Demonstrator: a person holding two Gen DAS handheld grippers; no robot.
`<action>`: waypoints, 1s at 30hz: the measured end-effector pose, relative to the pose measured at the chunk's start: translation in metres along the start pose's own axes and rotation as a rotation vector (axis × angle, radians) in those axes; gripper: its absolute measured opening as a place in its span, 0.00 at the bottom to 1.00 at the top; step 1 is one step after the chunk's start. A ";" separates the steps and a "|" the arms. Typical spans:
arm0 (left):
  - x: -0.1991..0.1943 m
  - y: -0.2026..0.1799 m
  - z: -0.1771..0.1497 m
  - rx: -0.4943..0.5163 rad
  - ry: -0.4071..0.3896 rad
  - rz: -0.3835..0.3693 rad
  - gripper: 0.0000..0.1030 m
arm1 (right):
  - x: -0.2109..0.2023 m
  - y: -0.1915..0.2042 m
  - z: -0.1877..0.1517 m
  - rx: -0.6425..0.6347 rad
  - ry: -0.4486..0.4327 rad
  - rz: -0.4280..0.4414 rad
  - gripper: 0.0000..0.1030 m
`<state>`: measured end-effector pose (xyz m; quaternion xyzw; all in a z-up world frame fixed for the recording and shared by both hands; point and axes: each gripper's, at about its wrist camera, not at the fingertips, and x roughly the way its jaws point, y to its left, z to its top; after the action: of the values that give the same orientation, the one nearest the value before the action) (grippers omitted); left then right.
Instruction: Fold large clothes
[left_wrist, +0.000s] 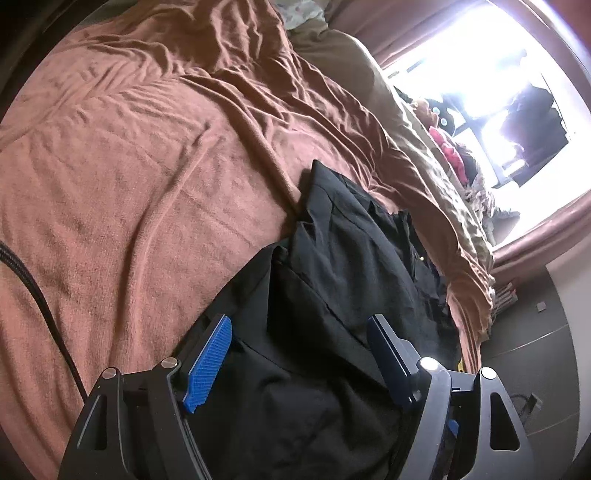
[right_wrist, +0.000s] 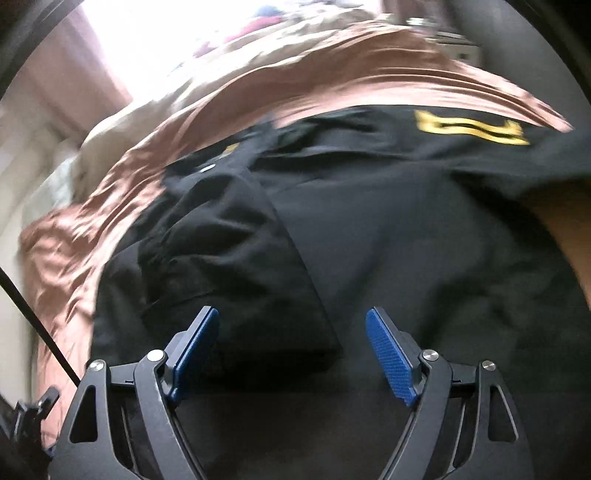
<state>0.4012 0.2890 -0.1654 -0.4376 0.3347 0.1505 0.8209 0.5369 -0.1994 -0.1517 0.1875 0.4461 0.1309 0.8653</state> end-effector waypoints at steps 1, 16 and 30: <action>0.001 -0.001 -0.001 0.006 0.000 0.008 0.75 | -0.004 -0.006 0.001 0.006 -0.011 -0.004 0.78; 0.004 -0.005 0.002 0.059 -0.011 0.055 0.75 | 0.026 0.095 -0.033 -0.475 -0.012 -0.043 0.78; 0.012 -0.003 -0.002 0.036 0.038 0.007 0.75 | 0.063 0.048 -0.007 -0.304 0.109 -0.045 0.09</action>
<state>0.4110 0.2852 -0.1724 -0.4246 0.3545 0.1390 0.8214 0.5640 -0.1304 -0.1802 0.0372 0.4714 0.1876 0.8609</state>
